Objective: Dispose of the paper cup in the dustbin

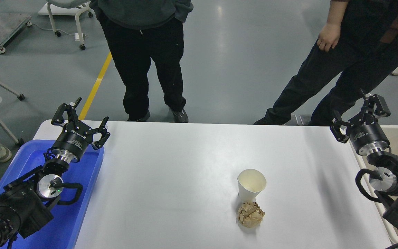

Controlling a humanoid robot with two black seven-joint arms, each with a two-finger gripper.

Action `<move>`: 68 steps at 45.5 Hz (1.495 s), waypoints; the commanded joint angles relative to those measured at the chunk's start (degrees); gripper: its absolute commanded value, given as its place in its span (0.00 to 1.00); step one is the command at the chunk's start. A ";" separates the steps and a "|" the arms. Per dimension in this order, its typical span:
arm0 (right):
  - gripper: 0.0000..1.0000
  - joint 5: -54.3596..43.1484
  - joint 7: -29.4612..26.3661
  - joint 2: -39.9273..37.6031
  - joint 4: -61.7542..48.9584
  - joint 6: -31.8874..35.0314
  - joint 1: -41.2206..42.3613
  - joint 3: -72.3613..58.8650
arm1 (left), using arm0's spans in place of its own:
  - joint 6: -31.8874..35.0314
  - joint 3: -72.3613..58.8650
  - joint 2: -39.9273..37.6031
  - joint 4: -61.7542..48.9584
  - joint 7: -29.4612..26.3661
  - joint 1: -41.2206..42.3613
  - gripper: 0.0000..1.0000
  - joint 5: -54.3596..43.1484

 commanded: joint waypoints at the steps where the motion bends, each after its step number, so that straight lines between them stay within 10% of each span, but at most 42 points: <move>1: 0.99 -0.08 -0.34 -0.24 -0.17 -0.85 0.30 -0.20 | 0.03 0.00 0.00 -0.03 0.03 0.00 1.00 0.05; 27: 0.99 -2.62 -0.52 -7.97 0.18 -1.64 13.83 -36.84 | 0.03 0.00 0.00 0.06 0.03 0.00 1.00 -0.04; 68: 0.99 -48.33 -0.25 -9.82 20.03 3.02 40.82 -75.96 | 0.03 0.00 0.00 -0.03 0.03 0.00 1.00 -0.03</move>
